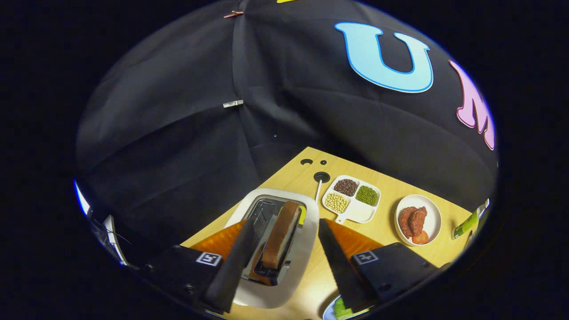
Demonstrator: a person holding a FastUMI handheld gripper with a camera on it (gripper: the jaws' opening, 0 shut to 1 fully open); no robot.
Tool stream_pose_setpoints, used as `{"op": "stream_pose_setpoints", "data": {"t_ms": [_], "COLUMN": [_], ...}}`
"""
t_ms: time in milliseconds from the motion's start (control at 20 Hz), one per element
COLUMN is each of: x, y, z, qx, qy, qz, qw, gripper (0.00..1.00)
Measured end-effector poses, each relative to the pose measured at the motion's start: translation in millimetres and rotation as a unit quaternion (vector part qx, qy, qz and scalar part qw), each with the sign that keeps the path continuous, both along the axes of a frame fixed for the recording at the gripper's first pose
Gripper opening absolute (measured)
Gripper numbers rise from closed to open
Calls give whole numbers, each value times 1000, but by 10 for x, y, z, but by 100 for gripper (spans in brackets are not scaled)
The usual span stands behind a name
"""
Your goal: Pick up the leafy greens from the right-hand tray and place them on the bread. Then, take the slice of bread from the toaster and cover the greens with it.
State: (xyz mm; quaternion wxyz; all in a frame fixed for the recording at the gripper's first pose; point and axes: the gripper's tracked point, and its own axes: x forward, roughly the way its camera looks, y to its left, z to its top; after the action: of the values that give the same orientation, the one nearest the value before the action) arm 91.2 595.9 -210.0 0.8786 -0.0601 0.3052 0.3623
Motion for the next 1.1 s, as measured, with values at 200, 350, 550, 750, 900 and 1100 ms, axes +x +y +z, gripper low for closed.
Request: {"op": "stream_pose_setpoints", "data": {"t_ms": [200, 350, 550, 750, 900, 1100], "x": [-17, -29, -55, -35, -17, 136], "y": [41, 36, 75, 31, -62, -374], "z": [-133, -197, -184, 149, 471, 817], "qx": [-17, -30, -22, 13, 35, 43], "qy": [11, 19, 36, 12, 0, -38], "qz": [-7, -12, -7, -9, -12, -25], "qw": [1000, 999, 999, 1000, 999, 998], "gripper": [57, 40, 18, 15, 15, 15]}}
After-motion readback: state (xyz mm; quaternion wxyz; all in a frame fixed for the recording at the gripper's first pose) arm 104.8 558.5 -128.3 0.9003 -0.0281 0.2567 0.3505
